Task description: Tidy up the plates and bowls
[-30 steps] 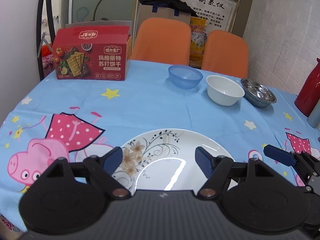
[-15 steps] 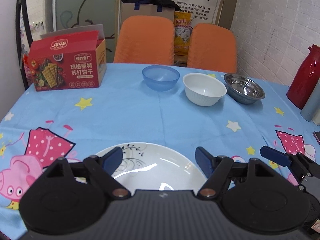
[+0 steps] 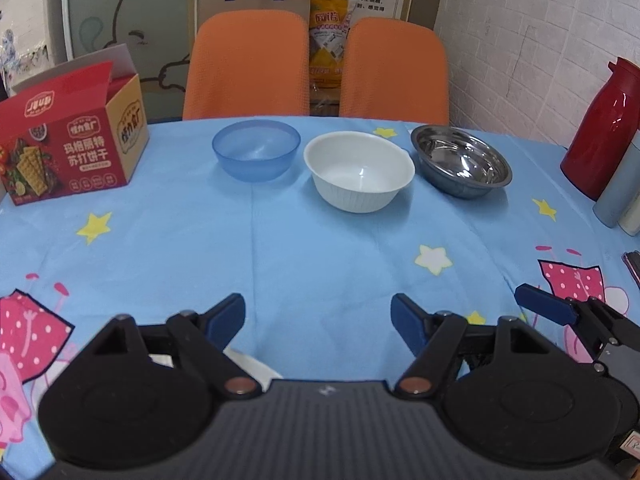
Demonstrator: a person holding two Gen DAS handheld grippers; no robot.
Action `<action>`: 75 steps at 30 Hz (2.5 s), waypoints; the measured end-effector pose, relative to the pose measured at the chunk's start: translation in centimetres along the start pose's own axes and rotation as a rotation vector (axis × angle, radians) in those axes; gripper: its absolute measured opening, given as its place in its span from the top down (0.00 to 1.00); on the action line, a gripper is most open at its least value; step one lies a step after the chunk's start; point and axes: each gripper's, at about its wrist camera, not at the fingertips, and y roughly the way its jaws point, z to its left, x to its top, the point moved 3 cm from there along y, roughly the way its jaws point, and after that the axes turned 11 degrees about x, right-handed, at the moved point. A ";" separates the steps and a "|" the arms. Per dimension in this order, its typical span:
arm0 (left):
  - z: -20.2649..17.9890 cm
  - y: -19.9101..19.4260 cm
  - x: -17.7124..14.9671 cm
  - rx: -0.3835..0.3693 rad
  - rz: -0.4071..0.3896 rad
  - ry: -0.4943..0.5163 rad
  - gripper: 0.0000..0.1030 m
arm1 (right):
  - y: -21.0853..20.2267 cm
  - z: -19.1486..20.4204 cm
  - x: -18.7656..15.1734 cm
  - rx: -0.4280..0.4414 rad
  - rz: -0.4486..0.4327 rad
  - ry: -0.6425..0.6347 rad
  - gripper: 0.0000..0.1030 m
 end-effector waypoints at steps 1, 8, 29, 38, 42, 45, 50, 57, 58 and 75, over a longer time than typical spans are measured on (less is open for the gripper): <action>0.0 0.5 0.6 -0.005 0.004 -0.010 0.29 | 0.1 -0.4 0.5 -0.005 -0.001 -0.012 0.00; 1.3 4.9 5.3 -0.061 0.058 -0.164 0.29 | 2.3 -2.6 5.0 -0.037 0.002 -0.126 0.00; 1.2 14.4 9.4 -0.070 0.227 -0.318 0.29 | 12.5 -4.4 6.7 0.186 0.177 0.026 0.00; 0.9 15.6 8.7 -0.029 0.276 -0.249 0.29 | 12.6 -3.8 6.5 0.297 0.196 0.051 0.00; 0.5 15.3 8.6 -0.027 0.280 -0.229 0.29 | 12.4 -3.7 6.9 0.287 0.189 0.030 0.00; 0.8 15.2 8.7 -0.061 0.269 -0.251 0.28 | 12.0 -4.4 7.3 0.257 0.159 0.056 0.00; 1.0 15.0 8.7 -0.094 0.263 -0.310 0.28 | 11.9 -5.1 7.0 0.273 0.155 0.130 0.00; 1.0 15.4 8.6 -0.056 0.291 -0.298 0.28 | 13.3 -3.9 6.7 0.306 0.202 0.077 0.00; 1.0 15.3 8.5 -0.049 0.294 -0.288 0.28 | 13.2 -3.6 6.6 0.314 0.202 0.076 0.00; 0.9 13.1 7.8 -0.079 0.268 -0.246 0.28 | 9.6 -3.6 6.9 0.252 0.168 0.048 0.00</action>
